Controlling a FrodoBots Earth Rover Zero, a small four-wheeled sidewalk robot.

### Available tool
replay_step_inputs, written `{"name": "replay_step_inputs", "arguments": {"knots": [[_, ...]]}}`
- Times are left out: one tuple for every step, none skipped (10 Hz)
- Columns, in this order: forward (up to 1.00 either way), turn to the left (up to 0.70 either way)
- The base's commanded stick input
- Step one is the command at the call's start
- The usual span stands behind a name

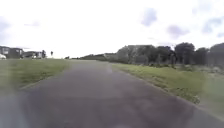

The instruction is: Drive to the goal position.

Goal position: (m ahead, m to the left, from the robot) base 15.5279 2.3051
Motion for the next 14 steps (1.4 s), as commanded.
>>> {"name": "replay_step_inputs", "arguments": {"knots": [[0.7, 0.0], [0.7, 0.0], [0.7, 0.0], [0.7, 0.0], [0.7, 0.0], [0.7, 0.0], [0.7, 0.0], [0.7, 0.0], [0.7, 0.0], [0.7, 0.0], [0.7, 0.0], [0.7, 0.0], [0.7, 0.0], [0.7, 0.0]]}}
